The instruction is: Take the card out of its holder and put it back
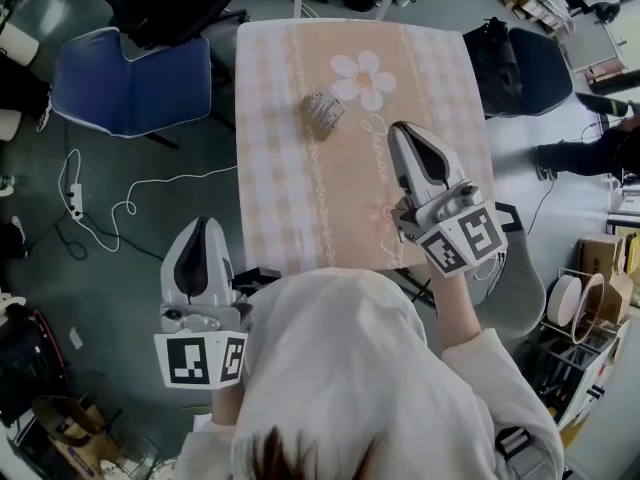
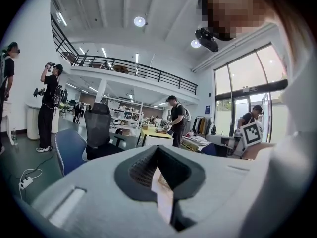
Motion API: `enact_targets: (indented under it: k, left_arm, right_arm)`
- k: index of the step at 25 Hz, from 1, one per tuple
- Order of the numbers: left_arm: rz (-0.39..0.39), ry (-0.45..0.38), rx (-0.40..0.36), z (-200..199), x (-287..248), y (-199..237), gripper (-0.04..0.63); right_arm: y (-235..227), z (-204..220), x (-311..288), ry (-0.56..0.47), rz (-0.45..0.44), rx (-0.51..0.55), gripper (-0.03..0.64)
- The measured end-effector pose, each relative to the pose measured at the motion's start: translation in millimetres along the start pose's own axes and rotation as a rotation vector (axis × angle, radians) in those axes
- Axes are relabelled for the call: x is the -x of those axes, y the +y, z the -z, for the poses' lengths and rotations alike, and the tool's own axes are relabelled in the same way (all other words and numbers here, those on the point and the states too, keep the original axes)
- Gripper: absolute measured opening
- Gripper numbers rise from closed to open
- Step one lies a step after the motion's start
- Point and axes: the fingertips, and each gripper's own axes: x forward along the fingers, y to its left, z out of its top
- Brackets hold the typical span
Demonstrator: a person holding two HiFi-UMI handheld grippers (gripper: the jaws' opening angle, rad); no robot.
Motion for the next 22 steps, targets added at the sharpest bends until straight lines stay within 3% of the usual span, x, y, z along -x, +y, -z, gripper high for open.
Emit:
enact_targets:
  k: [6,14,22]
  left_arm:
    - [0.022,-0.009,-0.017,-4,4,-3,0.0]
    - [0.057,0.02,-0.011,6,13,-6,0.0]
    - [0.122,0.046,-0.006,18,26,-4,0.0]
  right_arm:
    - [17,17,49,0.065,0.046,0.051,-0.002]
    - [54,39,81,0.106,0.054,-0.037,-0.002]
    - [84,52,98,0.141,0.101,0.016,-0.002]
